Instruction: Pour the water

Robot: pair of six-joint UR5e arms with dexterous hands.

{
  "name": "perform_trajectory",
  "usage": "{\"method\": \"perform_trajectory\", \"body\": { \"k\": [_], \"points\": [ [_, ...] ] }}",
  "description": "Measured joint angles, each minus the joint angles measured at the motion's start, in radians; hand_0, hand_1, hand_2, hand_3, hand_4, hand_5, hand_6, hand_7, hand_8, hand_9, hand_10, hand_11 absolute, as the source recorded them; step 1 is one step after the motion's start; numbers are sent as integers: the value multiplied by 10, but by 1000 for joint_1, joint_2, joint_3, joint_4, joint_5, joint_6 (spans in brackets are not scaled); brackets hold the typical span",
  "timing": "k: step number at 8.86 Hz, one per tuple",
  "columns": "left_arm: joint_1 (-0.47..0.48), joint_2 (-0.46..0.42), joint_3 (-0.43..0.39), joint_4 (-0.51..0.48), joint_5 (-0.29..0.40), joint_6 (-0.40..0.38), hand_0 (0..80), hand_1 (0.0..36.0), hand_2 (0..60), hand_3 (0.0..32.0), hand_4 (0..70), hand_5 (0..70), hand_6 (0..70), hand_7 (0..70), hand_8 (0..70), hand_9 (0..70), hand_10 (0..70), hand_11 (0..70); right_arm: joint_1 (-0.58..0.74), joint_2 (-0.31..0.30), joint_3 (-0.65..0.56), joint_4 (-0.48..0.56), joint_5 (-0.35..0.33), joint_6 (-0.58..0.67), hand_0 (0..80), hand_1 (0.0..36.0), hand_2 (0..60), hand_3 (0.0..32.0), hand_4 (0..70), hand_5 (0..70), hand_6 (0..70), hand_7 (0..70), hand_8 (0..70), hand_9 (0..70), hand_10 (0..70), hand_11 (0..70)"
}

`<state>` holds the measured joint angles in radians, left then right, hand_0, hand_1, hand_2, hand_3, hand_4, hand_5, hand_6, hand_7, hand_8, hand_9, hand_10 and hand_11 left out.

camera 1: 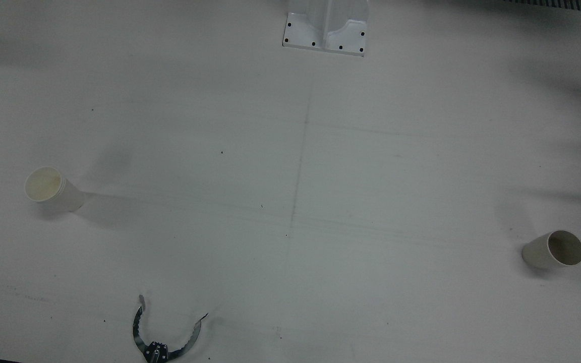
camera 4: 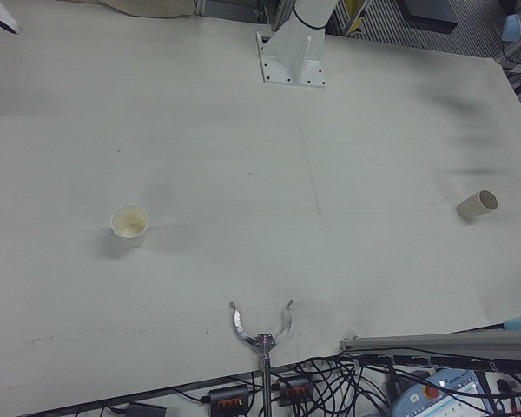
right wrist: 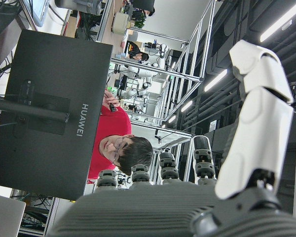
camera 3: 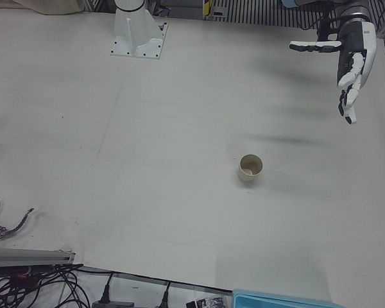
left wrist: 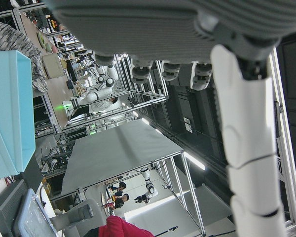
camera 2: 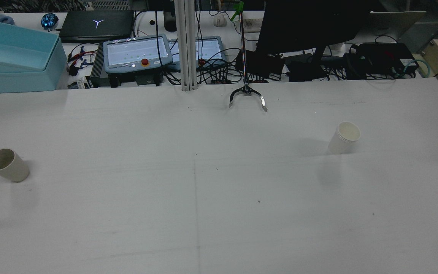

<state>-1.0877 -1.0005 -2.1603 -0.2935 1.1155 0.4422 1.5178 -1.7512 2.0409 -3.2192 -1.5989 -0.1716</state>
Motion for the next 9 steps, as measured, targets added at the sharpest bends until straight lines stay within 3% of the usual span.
{"method": "perform_trajectory", "body": {
  "k": [1, 2, 3, 4, 5, 6, 7, 8, 9],
  "points": [
    [3, -11, 68, -66, -2, 18, 557, 156, 0, 186, 37, 92, 0, 87, 112, 3, 0, 0, -2, 6, 0, -3, 0, -3, 512, 203, 256, 110, 133, 239, 66, 169, 48, 70, 31, 62],
    [6, -40, 173, -142, -3, 29, 580, 172, 0, 194, 47, 114, 0, 92, 103, 4, 0, 4, -7, 23, -3, -7, -1, -12, 512, 204, 258, 106, 138, 240, 67, 170, 46, 70, 31, 63],
    [8, -77, 273, -199, -3, 40, 590, 179, 0, 172, 70, 127, 0, 91, 96, 4, 0, 15, -16, 39, -10, -11, -1, -32, 517, 211, 278, 100, 164, 271, 84, 201, 50, 78, 37, 72],
    [10, -109, 349, -241, -2, 64, 591, 195, 0, 114, 85, 137, 4, 94, 76, 4, 2, 20, -26, 51, -33, -10, -1, -52, 520, 213, 283, 92, 171, 282, 90, 211, 53, 81, 39, 74],
    [11, -126, 385, -261, -2, 90, 594, 206, 0, 84, 85, 140, 11, 95, 59, 5, 0, 20, -32, 55, -77, -2, -1, -65, 525, 223, 292, 68, 165, 286, 88, 205, 48, 75, 43, 82],
    [21, -142, 420, -286, -2, 123, 594, 206, 0, 82, 88, 147, 13, 96, 61, 5, 0, 18, -37, 57, -148, 37, -1, -76, 522, 219, 288, 42, 158, 274, 83, 192, 49, 69, 43, 81],
    [47, -171, 470, -316, -3, 141, 569, 175, 0, 74, 89, 138, 9, 91, 84, 4, 0, 3, -41, 58, -224, 99, -1, -85, 503, 199, 269, 6, 138, 232, 66, 157, 43, 54, 39, 74],
    [77, -200, 515, -338, -8, 154, 594, 196, 0, 116, 99, 136, 4, 85, 73, 3, 0, 11, -45, 60, -277, 146, -1, -92, 504, 198, 275, 12, 159, 244, 74, 172, 39, 52, 37, 70],
    [111, -218, 548, -349, -27, 167, 613, 231, 12, 98, 98, 125, 7, 83, 35, 2, 3, 30, -50, 60, -303, 170, -1, -99, 515, 209, 283, 24, 178, 261, 81, 190, 26, 52, 37, 72]
  ]
}}
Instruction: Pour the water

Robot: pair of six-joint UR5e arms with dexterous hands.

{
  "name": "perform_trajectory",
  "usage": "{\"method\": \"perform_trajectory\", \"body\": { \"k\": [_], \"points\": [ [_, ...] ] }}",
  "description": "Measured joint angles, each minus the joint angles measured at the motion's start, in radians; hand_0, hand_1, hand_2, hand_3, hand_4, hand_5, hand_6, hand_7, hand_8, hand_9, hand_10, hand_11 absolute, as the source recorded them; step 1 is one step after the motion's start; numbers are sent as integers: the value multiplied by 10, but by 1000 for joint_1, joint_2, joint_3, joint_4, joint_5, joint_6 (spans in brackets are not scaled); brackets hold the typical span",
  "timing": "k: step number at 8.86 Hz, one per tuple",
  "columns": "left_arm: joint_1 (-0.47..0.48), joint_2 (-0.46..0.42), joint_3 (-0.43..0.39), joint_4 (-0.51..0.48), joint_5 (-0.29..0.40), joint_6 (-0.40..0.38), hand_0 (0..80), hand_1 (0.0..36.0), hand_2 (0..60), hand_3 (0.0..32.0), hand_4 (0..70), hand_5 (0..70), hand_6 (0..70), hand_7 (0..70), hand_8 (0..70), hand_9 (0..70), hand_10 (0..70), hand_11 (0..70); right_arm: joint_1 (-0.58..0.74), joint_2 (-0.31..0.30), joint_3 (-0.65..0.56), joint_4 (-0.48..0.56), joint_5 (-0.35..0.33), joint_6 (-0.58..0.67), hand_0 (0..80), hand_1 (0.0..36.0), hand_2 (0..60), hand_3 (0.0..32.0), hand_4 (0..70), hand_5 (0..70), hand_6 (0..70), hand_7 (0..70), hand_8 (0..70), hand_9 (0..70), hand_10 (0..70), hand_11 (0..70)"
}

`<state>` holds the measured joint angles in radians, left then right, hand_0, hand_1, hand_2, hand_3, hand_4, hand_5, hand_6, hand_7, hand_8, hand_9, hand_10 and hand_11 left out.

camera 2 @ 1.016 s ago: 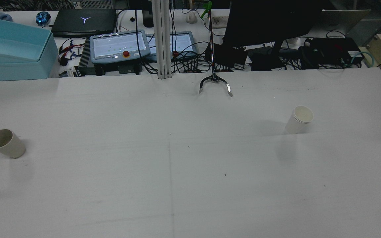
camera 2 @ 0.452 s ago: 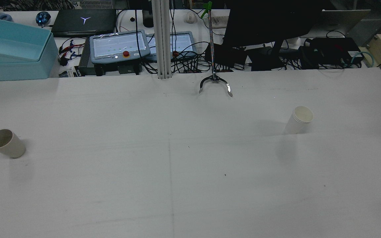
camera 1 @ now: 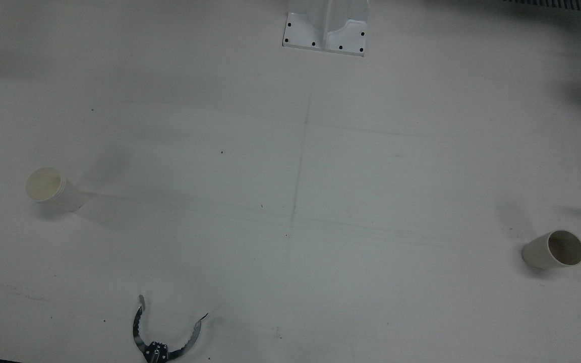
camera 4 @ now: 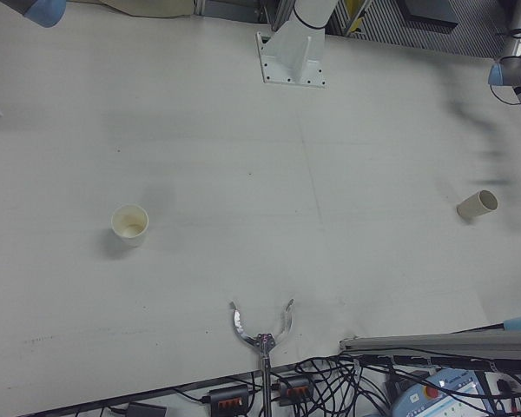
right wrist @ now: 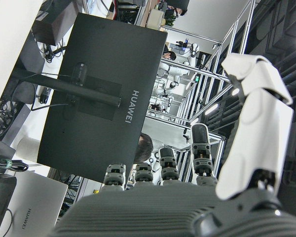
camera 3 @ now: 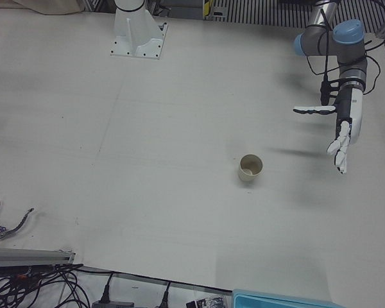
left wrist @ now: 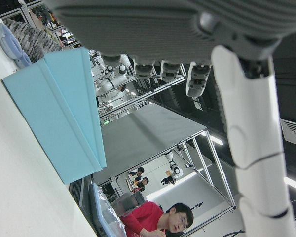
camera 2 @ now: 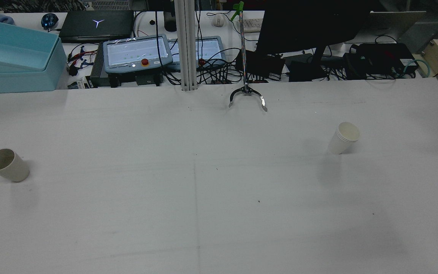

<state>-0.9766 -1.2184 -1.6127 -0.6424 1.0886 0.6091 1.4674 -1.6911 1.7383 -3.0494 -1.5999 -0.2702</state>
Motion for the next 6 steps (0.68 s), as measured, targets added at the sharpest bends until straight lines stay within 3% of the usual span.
{"method": "perform_trajectory", "body": {
  "k": [2, 4, 5, 6],
  "points": [
    [92, -24, 47, -12, -62, 17, 624, 245, 38, 52, 112, 134, 12, 81, 23, 2, 15, 48, -8, 4, -15, 15, 0, -7, 520, 217, 286, 24, 183, 259, 83, 192, 22, 56, 38, 73],
    [185, -51, 86, -8, -144, 26, 595, 218, 28, 4, 135, 137, 17, 84, 37, 3, 16, 47, -16, 9, -17, 18, 0, -9, 516, 214, 290, 30, 183, 262, 83, 194, 26, 62, 37, 72],
    [218, -73, 102, 10, -171, 29, 627, 258, 84, 2, 157, 143, 25, 91, 0, 9, 43, 91, -18, 9, -17, 18, 0, -11, 516, 214, 289, 30, 183, 266, 83, 194, 27, 63, 36, 72],
    [233, -95, 110, 30, -183, 35, 609, 246, 83, 0, 146, 137, 21, 91, 0, 7, 48, 97, -19, 9, -17, 18, 0, -12, 517, 215, 290, 30, 185, 267, 82, 192, 28, 64, 35, 69]
  ]
}}
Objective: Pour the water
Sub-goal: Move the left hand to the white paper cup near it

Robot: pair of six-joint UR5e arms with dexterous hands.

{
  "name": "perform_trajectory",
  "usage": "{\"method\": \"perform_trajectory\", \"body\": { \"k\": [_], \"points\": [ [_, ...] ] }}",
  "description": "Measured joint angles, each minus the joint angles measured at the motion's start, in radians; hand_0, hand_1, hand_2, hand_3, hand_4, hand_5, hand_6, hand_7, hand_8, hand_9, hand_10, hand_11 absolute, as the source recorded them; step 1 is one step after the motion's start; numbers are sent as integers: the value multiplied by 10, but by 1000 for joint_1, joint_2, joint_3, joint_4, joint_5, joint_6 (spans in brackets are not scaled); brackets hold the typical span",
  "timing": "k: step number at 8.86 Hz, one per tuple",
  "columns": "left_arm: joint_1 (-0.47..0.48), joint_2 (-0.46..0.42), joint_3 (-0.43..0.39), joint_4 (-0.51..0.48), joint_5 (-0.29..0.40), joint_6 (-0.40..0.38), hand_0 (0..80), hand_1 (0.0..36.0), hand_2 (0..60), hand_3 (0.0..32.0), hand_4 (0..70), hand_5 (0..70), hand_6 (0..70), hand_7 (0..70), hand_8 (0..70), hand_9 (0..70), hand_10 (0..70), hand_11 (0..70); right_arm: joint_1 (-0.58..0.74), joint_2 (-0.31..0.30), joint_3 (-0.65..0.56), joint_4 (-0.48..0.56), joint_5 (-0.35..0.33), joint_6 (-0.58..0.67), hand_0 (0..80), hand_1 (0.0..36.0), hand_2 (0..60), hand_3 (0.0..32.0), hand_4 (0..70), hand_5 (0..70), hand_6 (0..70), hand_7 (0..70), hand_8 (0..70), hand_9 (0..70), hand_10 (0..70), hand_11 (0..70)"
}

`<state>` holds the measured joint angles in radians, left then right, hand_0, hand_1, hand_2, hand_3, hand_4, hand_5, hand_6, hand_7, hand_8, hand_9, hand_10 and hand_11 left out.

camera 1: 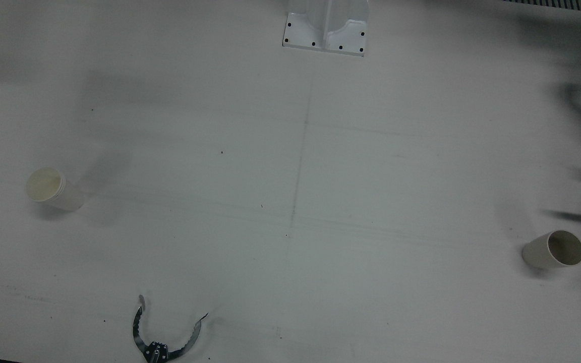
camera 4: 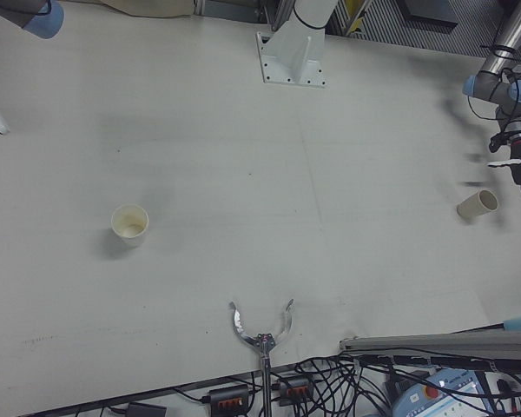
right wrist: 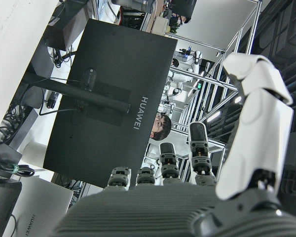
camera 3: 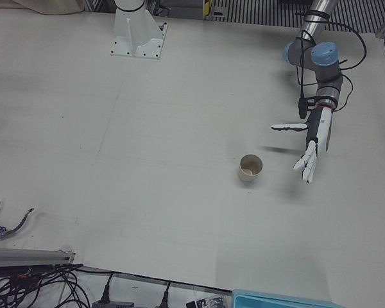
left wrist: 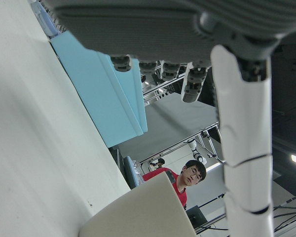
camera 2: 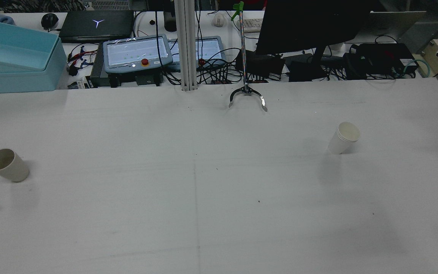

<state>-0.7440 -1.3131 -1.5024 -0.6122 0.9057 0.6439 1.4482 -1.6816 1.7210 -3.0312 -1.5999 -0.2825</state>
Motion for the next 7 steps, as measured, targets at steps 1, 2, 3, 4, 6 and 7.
{"method": "perform_trajectory", "body": {
  "k": [1, 2, 3, 4, 6, 7],
  "points": [
    [9, -20, 8, 14, -6, 13, 599, 239, 82, 6, 134, 122, 15, 77, 0, 5, 49, 99, -3, 0, -1, 0, 0, -1, 516, 214, 288, 28, 185, 266, 81, 191, 28, 63, 34, 68],
    [17, -47, 29, 21, -9, 24, 592, 235, 83, 2, 136, 131, 17, 72, 0, 6, 51, 101, -5, 0, -1, 0, 0, -5, 515, 212, 292, 32, 185, 264, 82, 192, 29, 64, 34, 68],
    [23, -75, 54, 24, -10, 30, 587, 229, 83, 0, 143, 139, 21, 77, 0, 7, 50, 99, -7, 2, -2, 0, 1, -8, 514, 212, 292, 34, 186, 265, 82, 193, 30, 64, 34, 67],
    [26, -94, 71, 29, -11, 34, 583, 225, 79, 4, 136, 136, 17, 75, 0, 3, 47, 95, -9, 4, -4, -1, 1, -10, 515, 214, 290, 32, 190, 266, 84, 196, 30, 66, 35, 68],
    [37, -118, 90, 39, -20, 38, 561, 206, 66, 22, 124, 136, 13, 77, 0, 1, 43, 86, -12, 6, -7, -1, 1, -15, 511, 210, 295, 30, 191, 265, 86, 197, 29, 67, 37, 71],
    [51, -123, 93, 43, -35, 38, 553, 197, 55, 34, 116, 128, 9, 74, 0, 0, 41, 82, -13, 6, -7, -1, 2, -17, 512, 210, 294, 26, 193, 265, 85, 197, 29, 66, 36, 70]
  ]
}}
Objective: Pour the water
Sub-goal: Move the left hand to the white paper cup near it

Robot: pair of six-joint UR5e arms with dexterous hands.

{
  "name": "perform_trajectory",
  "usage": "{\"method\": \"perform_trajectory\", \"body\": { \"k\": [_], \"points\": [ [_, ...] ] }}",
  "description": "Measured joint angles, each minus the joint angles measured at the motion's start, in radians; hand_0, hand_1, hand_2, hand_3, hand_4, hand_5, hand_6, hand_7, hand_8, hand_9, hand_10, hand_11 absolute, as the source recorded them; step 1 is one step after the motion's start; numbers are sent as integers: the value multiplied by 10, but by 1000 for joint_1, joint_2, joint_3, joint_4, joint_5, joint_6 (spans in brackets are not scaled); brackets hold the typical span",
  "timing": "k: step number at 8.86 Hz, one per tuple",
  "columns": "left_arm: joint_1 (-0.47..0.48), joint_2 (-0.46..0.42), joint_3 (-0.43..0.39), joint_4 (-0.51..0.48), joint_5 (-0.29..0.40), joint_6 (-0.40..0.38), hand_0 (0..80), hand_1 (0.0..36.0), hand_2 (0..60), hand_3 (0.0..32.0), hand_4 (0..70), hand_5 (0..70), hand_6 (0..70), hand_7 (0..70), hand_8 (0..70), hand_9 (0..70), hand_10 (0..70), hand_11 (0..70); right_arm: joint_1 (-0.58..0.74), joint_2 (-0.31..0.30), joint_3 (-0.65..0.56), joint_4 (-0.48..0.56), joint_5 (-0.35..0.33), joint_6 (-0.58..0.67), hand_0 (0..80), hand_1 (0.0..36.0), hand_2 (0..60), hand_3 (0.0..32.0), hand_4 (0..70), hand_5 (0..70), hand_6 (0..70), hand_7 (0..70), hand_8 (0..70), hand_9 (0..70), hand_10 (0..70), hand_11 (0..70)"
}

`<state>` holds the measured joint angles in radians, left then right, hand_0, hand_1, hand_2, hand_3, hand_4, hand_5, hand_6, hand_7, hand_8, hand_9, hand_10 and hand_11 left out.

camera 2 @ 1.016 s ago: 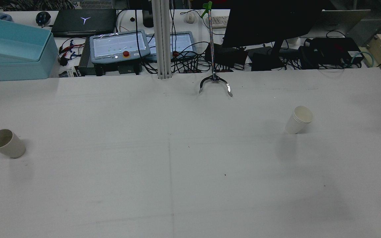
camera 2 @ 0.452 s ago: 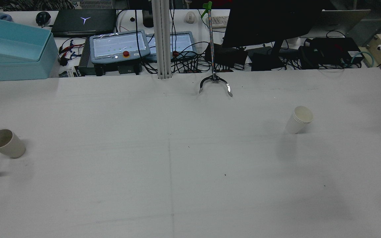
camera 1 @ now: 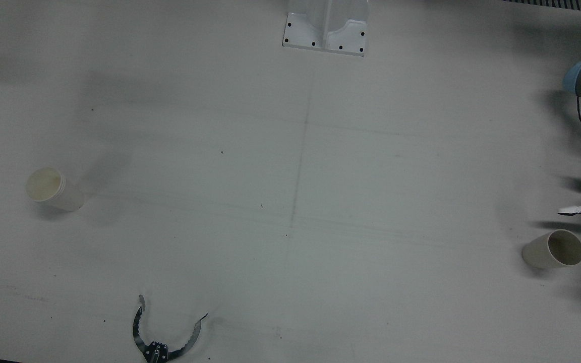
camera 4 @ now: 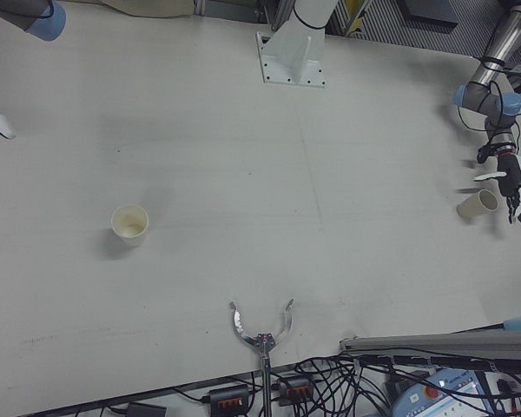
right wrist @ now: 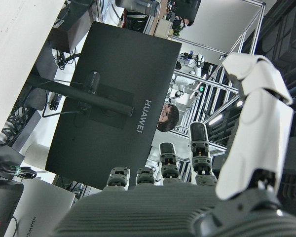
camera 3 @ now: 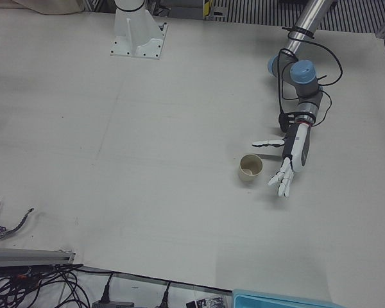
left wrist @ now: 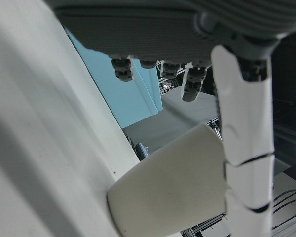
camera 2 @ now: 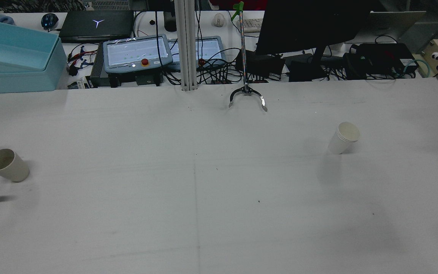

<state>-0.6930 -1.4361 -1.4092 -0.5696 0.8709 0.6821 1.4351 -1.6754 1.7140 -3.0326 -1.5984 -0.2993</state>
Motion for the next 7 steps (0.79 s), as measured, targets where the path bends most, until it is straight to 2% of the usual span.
{"method": "perform_trajectory", "body": {
  "k": [3, 4, 7],
  "points": [
    [28, -18, 4, 26, -33, 0, 537, 178, 44, 16, 131, 148, 17, 88, 0, 4, 38, 76, -1, 0, -1, 0, 0, 0, 512, 211, 293, 28, 188, 264, 83, 192, 29, 65, 35, 69],
    [31, -21, 4, 35, -42, 0, 551, 185, 44, 0, 176, 142, 24, 95, 0, 8, 43, 83, -1, 0, -1, 0, -1, -1, 511, 209, 293, 28, 186, 264, 81, 190, 29, 65, 34, 67],
    [33, -38, 5, 78, -52, 0, 546, 179, 54, 0, 214, 171, 42, 118, 0, 23, 47, 88, -4, 12, -23, 1, -1, -1, 510, 211, 293, 30, 184, 262, 81, 188, 30, 66, 35, 69]
  ]
}}
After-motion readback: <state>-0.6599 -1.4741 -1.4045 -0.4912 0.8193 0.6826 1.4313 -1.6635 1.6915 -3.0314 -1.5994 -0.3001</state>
